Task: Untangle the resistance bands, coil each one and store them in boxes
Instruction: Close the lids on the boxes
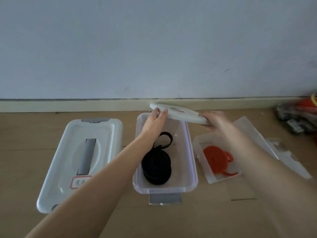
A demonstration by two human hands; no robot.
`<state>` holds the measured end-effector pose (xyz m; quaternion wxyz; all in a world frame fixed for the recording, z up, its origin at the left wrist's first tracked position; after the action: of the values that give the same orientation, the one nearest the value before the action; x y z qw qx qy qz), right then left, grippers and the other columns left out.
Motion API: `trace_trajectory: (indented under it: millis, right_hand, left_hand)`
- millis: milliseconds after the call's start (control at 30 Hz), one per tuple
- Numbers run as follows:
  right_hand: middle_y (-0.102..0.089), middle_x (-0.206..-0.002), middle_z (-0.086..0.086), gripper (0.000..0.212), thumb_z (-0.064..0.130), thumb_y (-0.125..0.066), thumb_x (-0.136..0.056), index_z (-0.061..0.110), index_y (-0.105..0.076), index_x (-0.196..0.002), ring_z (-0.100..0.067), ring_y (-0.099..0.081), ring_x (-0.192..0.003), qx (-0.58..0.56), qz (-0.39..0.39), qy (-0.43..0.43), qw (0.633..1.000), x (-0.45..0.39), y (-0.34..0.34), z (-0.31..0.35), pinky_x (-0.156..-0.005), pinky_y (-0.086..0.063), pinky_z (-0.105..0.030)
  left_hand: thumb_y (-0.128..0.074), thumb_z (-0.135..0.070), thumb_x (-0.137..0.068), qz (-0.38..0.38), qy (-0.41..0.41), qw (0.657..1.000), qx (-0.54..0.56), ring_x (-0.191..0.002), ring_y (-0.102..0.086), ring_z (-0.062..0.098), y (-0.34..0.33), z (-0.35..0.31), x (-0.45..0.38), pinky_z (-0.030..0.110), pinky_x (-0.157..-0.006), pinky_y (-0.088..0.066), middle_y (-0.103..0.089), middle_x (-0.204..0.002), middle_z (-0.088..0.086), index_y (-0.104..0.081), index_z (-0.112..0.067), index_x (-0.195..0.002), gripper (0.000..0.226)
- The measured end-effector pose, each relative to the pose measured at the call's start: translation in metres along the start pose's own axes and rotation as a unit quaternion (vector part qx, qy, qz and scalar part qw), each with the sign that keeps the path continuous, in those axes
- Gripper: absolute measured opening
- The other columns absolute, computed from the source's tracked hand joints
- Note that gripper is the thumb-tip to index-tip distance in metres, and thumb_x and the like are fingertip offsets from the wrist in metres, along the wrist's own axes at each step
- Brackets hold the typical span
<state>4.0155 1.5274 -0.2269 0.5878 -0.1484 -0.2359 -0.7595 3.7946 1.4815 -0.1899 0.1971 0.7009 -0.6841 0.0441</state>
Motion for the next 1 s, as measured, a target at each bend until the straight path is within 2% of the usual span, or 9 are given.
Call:
trace_trajectory:
  millis: [67,133,233,333,400,567,733,867,1000]
  right_hand:
    - [-0.061,-0.099,-0.013,0.023,-0.004,-0.059,-0.084,-0.001,-0.062,-0.107,-0.018,-0.058,-0.075,-0.058,0.016,0.06,0.996,0.022,0.007,0.005,-0.06,-0.049,-0.021]
    - [-0.063,-0.113,-0.003,0.045,0.001,-0.062,-0.083,0.013,-0.053,-0.126,-0.017,-0.062,-0.092,-0.061,0.078,0.129,0.987,0.06,0.014,0.004,-0.074,-0.049,-0.025]
    - [-0.066,-0.101,0.013,0.045,0.012,-0.068,-0.083,0.033,-0.048,-0.118,-0.005,-0.065,-0.092,0.032,0.141,0.176,0.974,0.119,0.004,-0.023,-0.069,-0.054,-0.022]
    - [-0.061,-0.106,-0.005,0.032,0.011,-0.061,-0.087,0.013,-0.049,-0.117,-0.021,-0.059,-0.1,0.207,0.041,0.264,0.941,0.141,-0.007,-0.034,-0.082,-0.049,-0.031]
    - [-0.056,-0.114,-0.01,0.038,0.014,-0.058,-0.089,0.004,-0.047,-0.124,-0.024,-0.055,-0.106,0.26,0.017,0.248,0.933,0.137,-0.019,-0.04,-0.089,-0.044,-0.033]
    - [-0.045,-0.127,-0.009,0.043,0.021,-0.058,-0.09,0.005,-0.046,-0.128,-0.023,-0.05,-0.112,0.327,0.013,0.181,0.927,0.12,-0.015,-0.052,-0.083,-0.033,-0.018]
    - [-0.046,-0.134,-0.004,0.054,0.018,-0.054,-0.092,0.01,-0.032,-0.141,-0.021,-0.045,-0.124,0.335,0.067,0.172,0.924,0.137,-0.026,-0.078,-0.105,-0.036,-0.032]
    - [-0.048,-0.123,-0.01,0.042,0.018,-0.051,-0.093,0.009,-0.04,-0.132,-0.02,-0.049,-0.106,0.345,0.047,0.178,0.92,0.134,-0.034,-0.068,-0.086,-0.039,-0.024]
    - [-0.043,-0.132,-0.01,0.054,0.023,-0.051,-0.094,0.013,-0.029,-0.142,-0.021,-0.05,-0.114,0.364,0.082,0.158,0.914,0.135,-0.035,-0.078,-0.095,-0.041,-0.028]
  left_hand:
    - [-0.043,-0.033,-0.096,-0.074,-0.035,0.994,0.079,-0.098,-0.052,0.007,0.024,-0.005,0.012,0.02,-0.079,-0.036,-0.059,-0.108,-0.008,-0.056,-0.021,-0.119,0.029]
    - [-0.048,-0.033,-0.093,-0.109,-0.064,0.99,0.064,-0.092,-0.057,0.002,0.046,-0.002,0.035,0.018,-0.072,-0.04,-0.062,-0.108,-0.005,-0.058,-0.022,-0.113,0.025]
    - [-0.054,-0.037,-0.089,-0.065,-0.05,0.992,-0.091,-0.099,-0.058,0.009,0.055,0.028,0.07,0.028,-0.084,-0.045,-0.06,-0.108,-0.005,-0.053,-0.02,-0.12,0.036]
    - [-0.056,-0.03,-0.089,-0.042,-0.039,0.964,-0.259,-0.104,-0.055,0.022,0.054,0.055,0.089,0.034,-0.091,-0.043,-0.055,-0.104,-0.001,-0.055,-0.013,-0.115,0.031]
    - [-0.053,-0.03,-0.091,-0.059,-0.023,0.943,-0.326,-0.108,-0.05,0.026,0.058,0.059,0.087,0.033,-0.089,-0.039,-0.046,-0.105,0.001,-0.052,-0.012,-0.12,0.034]
    - [-0.053,-0.029,-0.091,-0.034,0.012,0.945,-0.326,-0.117,-0.049,0.03,0.044,0.065,0.072,0.034,-0.096,-0.039,-0.043,-0.132,0.013,-0.038,-0.013,-0.139,0.053]
    - [-0.059,-0.022,-0.088,-0.022,-0.016,0.952,-0.304,-0.11,-0.055,0.023,0.052,0.077,0.085,0.029,-0.09,-0.042,-0.051,-0.127,0.008,-0.039,-0.014,-0.138,0.055]
    - [-0.06,-0.015,-0.087,-0.01,-0.02,0.967,-0.252,-0.104,-0.059,0.02,0.058,0.074,0.078,0.036,-0.092,-0.047,-0.058,-0.124,0.003,-0.036,-0.02,-0.137,0.056]
    - [-0.054,-0.014,-0.089,0.038,-0.009,0.94,-0.34,-0.112,-0.054,0.025,0.053,0.085,0.08,0.037,-0.094,-0.046,-0.054,-0.128,0.009,-0.023,-0.02,-0.145,0.064]
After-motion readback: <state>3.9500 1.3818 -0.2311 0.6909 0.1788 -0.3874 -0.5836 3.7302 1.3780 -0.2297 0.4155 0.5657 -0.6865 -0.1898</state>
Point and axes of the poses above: each hand's wrist, its own x-axis away from the middle knuckle, its own y-axis out of the back of the hand, z = x × y, the point moved 10 cm from there along -x, towards the middle knuckle
